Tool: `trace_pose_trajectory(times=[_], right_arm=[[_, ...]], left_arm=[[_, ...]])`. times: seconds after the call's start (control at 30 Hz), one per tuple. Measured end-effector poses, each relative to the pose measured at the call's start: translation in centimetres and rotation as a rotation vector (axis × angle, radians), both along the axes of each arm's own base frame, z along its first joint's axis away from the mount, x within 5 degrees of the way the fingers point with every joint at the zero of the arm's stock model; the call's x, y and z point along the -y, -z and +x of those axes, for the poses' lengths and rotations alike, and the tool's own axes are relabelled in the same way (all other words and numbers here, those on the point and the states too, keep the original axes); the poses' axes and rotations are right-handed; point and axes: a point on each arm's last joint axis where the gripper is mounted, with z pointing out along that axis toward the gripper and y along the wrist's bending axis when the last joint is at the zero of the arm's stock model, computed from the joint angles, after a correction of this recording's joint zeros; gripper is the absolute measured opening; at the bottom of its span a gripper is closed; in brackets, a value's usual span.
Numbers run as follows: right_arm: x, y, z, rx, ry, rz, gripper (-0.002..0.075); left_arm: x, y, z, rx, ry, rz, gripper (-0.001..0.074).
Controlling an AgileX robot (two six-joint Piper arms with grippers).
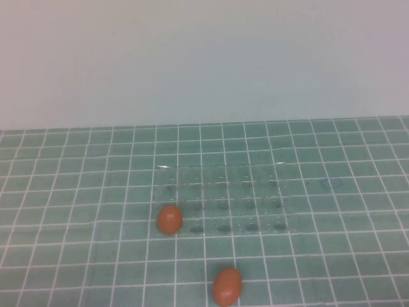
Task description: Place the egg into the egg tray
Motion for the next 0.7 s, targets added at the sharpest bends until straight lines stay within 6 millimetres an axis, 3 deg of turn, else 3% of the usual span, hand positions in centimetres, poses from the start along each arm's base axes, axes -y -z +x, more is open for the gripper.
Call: trace_pose_trajectory(times=[0.13, 0.27, 0.5, 0.6, 0.7], right_arm=[[-0.3, -1.3, 0.2, 0.14, -0.004, 0.131, -0.0001], [-0.3, -2.5, 0.3, 0.257, 0.016, 0.38, -0.0001], [0.8, -4.9, -0.1, 0.538, 0.077, 0.655, -0.0002], [1.0, -5.8, -0.4, 0.626, 0.067, 0.669, -0.0002], [0.4, -8.8, -1.2, 0.679, -0.012, 0.534, -0.0001]], left_arm=[[0.0, 0.0, 0.0, 0.0, 0.0, 0.0, -0.0001], [0.0, 0.0, 0.0, 0.0, 0.0, 0.0, -0.0001], [0.0, 0.0, 0.0, 0.0, 0.0, 0.0, -0.0001], [0.0, 0.0, 0.0, 0.0, 0.0, 0.0, -0.0001], [0.0, 0.0, 0.0, 0.0, 0.0, 0.0, -0.0001]])
